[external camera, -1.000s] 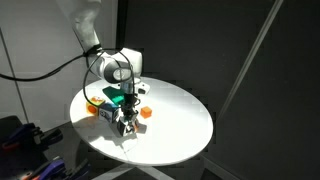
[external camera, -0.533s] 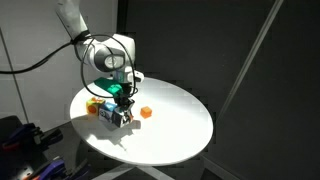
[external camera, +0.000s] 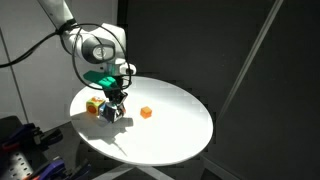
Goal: Stack the soft blocks into a pyramid
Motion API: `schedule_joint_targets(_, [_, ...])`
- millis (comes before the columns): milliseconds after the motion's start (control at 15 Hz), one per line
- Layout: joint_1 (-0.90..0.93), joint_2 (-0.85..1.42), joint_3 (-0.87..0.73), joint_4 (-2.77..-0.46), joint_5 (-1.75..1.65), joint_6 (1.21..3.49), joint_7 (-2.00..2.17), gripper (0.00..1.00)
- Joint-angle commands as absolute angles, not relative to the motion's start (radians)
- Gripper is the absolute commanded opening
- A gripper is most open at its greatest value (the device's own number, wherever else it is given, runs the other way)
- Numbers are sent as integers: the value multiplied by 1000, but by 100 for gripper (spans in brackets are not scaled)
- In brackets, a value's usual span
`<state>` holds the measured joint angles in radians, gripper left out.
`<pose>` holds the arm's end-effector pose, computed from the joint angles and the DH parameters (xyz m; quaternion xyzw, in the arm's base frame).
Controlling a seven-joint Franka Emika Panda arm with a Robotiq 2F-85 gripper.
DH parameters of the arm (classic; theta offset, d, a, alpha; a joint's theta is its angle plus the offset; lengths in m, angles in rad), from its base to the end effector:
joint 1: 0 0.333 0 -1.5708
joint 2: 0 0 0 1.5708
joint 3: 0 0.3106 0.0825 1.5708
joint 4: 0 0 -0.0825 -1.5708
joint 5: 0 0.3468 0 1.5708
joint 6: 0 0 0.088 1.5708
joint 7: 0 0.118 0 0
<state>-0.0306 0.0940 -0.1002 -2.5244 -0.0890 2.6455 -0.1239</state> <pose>0.4435 -0.0569 0.2599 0.9989 0.0357 0.0101 0.0279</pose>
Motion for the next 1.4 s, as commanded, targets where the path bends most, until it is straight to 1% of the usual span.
schedule_joint_targets(0, [-40,19,-77,-2576,-97,2626,-155,25])
schedule_joint_targets(267, [-34,-6,-60,-2596,-94,2626,-153,23])
schedule_joint_targets(400, [-30,-9,-51,-2597,-97,2627,-142,20])
schedule_joint_targets(467, [-27,-7,-46,-2593,-98,2627,-138,15])
schedule_joint_targets(533, [-24,-4,-40,-2588,-99,2624,-135,15])
schedule_joint_targets(667, [-15,3,-28,-2580,-95,2623,-136,16])
schedule_joint_targets(733, [-9,7,-22,-2574,-91,2620,-136,18])
schedule_joint_targets(1333, [41,63,27,-2517,-108,2624,-83,16])
